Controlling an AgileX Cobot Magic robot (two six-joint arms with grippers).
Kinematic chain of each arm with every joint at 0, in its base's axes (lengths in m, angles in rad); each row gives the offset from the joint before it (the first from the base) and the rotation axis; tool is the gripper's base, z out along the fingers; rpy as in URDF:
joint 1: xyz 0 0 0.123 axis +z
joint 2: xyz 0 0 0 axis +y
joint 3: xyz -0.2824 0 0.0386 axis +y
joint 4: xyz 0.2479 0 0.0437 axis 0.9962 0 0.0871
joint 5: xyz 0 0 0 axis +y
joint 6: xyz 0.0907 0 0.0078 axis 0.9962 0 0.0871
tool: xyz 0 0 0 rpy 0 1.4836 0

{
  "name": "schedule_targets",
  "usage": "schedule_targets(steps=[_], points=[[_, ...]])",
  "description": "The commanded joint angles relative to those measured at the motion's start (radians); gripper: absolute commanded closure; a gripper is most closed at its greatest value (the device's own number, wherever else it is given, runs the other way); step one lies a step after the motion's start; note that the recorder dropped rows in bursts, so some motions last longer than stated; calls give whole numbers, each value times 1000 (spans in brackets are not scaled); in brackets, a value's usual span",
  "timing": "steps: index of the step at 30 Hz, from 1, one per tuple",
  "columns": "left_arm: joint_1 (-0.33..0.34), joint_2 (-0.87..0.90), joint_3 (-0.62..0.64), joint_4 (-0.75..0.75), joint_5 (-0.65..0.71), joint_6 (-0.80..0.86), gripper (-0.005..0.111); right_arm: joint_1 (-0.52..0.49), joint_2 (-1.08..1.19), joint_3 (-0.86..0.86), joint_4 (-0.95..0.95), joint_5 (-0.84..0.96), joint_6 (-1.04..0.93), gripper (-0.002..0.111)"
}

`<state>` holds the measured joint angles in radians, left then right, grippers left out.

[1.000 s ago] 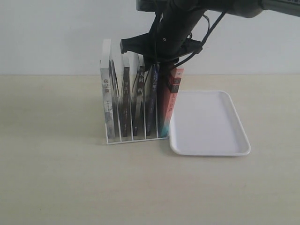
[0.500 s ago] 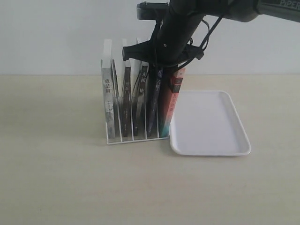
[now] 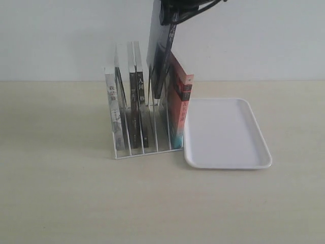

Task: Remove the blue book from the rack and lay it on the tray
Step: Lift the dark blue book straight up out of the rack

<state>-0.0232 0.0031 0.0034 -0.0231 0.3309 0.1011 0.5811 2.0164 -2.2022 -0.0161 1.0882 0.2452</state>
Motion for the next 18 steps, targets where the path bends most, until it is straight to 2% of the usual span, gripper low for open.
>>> schedule_targets(steps=[1, 18], points=[[2, -3, -3, -2, -13, 4, 102, -2, -32, -46, 5, 4, -15, 108], [2, -3, -3, -2, -13, 4, 102, -2, -32, -43, 5, 26, -33, 108]])
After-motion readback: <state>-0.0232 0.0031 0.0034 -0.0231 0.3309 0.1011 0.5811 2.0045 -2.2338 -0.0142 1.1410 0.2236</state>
